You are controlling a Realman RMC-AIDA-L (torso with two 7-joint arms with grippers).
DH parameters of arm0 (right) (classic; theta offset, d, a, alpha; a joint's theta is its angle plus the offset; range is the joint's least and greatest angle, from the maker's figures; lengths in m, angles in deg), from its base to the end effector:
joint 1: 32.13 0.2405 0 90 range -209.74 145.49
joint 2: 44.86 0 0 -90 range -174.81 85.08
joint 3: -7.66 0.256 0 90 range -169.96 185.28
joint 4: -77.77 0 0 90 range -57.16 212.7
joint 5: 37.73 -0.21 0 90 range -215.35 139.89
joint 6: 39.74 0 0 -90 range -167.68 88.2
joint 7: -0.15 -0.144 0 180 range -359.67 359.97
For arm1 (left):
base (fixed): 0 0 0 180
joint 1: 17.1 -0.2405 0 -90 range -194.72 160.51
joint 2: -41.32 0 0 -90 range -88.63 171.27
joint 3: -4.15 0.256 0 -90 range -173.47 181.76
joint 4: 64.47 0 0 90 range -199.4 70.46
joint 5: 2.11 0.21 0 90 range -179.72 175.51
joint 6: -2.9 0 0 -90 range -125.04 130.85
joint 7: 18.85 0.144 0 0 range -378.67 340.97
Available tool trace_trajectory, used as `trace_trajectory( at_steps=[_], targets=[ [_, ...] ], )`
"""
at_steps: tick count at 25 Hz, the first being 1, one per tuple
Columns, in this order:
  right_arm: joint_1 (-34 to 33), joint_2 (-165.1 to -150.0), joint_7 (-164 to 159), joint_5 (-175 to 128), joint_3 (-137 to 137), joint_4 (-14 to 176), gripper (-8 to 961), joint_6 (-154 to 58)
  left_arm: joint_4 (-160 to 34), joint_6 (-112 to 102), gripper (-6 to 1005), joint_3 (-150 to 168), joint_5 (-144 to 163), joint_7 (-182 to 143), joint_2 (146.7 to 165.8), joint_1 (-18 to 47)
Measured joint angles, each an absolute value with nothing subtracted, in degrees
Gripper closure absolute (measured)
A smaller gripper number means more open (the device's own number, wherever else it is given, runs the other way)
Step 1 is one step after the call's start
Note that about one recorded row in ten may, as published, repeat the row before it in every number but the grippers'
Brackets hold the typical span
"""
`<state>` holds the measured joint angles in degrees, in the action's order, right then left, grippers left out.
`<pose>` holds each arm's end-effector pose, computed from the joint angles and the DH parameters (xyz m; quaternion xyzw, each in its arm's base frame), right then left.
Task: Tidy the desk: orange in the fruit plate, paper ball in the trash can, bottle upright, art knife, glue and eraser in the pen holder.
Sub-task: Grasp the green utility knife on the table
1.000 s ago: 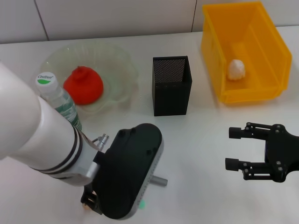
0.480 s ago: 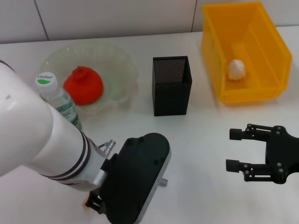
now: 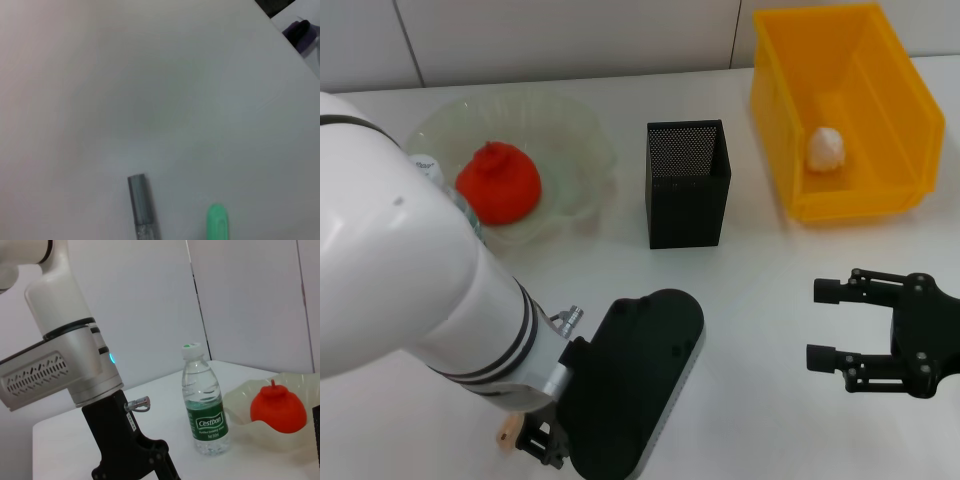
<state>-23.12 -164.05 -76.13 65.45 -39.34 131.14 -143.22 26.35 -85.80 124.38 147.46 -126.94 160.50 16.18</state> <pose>0.2972 0.2320 0.0377 -0.9336 0.1875 0.2771 0.1280 -0.1236 0.2595 -0.0929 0.9008 -0.3119 -0.2986 0.0461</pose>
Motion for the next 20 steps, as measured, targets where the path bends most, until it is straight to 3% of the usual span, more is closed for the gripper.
trace_trajectory(
  at_steps=[20],
  targets=[
    [-23.17,-164.01,-76.13,65.45,-39.36,130.59,180,-143.75,23.23,-84.15,365,126.57,146.89,-127.50,160.50,18.53]
  ],
)
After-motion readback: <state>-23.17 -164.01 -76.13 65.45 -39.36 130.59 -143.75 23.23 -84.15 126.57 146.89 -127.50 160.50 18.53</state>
